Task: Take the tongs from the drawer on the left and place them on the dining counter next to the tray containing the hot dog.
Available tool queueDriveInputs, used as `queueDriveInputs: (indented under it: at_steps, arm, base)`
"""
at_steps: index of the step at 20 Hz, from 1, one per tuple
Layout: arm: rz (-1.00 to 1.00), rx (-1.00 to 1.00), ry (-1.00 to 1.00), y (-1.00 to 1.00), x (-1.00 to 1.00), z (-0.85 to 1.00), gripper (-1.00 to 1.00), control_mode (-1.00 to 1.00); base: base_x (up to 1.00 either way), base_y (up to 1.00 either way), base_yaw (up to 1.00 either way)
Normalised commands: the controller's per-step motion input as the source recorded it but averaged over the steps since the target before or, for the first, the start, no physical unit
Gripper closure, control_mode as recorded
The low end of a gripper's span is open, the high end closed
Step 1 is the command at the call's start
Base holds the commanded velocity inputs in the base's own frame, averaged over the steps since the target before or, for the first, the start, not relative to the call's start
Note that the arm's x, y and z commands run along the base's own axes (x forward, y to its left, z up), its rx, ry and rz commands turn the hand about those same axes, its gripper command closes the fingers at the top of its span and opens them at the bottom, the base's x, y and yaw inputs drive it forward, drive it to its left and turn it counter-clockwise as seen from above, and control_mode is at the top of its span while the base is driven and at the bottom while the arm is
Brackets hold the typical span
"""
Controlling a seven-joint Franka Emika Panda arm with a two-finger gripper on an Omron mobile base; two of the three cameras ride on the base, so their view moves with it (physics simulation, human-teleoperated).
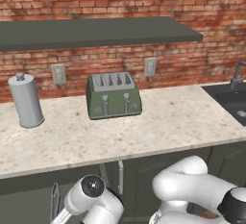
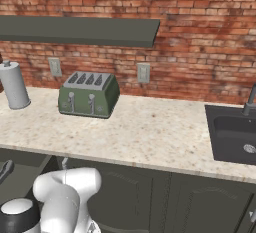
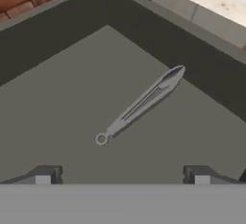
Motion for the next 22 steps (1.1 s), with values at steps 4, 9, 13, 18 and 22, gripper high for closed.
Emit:
queueDriveInputs:
  at_steps: [4,9,13,18,22]
  arm:
    - [-0.19,0.0,0.23,0.0,0.03,0.0,-1.0,-1.0]
    - [-0.22,0.0,0.19,0.0,0.0,0.0,-1.0,-1.0]
    - [-0.21,0.0,0.13,0.0,0.03,0.0,-1.0,-1.0]
    - [-0.21,0.0,0.09,0.0,0.09,0.0,-1.0,-1.0]
    - [-0.18,0.0,0.09,0.0,0.07,0.0,-1.0,-1.0]
  base:
    - [0.0,0.0,0.0]
    - [0.0,0.0,0.0]
    - [0.0,0.0,0.0]
    - [0.0,0.0,0.0]
    - [0.0,0.0,0.0]
